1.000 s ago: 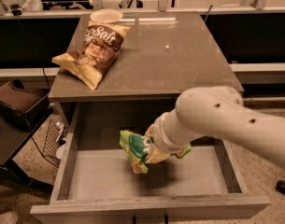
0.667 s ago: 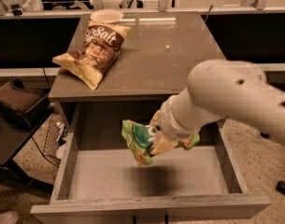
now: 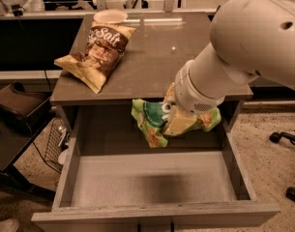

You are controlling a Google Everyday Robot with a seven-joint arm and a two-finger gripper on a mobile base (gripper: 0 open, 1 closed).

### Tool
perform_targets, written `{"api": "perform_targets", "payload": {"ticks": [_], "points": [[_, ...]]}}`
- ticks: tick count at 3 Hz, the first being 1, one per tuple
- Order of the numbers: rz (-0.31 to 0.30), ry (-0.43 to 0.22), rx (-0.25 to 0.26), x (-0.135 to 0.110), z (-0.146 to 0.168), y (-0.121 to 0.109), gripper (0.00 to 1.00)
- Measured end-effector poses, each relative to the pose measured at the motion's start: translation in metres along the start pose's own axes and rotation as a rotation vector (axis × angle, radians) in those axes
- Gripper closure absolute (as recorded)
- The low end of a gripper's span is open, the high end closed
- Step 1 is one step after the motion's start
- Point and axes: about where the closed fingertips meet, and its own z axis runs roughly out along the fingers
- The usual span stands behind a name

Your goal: Pick green rice chip bag from top drawer and place on counter

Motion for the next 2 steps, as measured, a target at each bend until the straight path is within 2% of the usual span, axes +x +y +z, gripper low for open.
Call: {"api": "perform_targets", "payload": {"ticks": [1,2], "points": [[0.003,0.006,0.024,0.006,-0.009,-0.02,1.0],[-0.016,0.012,0.053,0.023,-0.018,-0.061,1.0]]}}
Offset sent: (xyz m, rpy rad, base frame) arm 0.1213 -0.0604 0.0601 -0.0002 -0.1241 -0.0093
